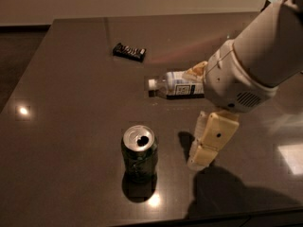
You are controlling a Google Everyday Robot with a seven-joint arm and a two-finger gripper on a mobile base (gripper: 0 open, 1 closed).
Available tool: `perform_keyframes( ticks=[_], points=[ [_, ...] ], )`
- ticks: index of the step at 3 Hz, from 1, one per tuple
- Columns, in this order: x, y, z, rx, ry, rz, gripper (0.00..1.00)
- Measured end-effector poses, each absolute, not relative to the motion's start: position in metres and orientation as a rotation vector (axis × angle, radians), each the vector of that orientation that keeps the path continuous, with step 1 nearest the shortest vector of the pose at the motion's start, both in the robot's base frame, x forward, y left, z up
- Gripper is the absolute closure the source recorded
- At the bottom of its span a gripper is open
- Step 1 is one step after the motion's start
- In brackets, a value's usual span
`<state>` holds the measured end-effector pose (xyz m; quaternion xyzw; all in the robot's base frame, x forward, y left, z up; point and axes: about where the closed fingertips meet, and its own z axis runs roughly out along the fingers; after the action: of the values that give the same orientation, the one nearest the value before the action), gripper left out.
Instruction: Knock green can over
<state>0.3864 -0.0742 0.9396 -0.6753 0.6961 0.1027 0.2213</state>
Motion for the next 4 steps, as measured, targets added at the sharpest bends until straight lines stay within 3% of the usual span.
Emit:
perform_keyframes(
  ticks=[4],
  points=[
    [0.367, -0.007, 0.889, -1.898, 1.86, 0.543, 0.0]
  ],
)
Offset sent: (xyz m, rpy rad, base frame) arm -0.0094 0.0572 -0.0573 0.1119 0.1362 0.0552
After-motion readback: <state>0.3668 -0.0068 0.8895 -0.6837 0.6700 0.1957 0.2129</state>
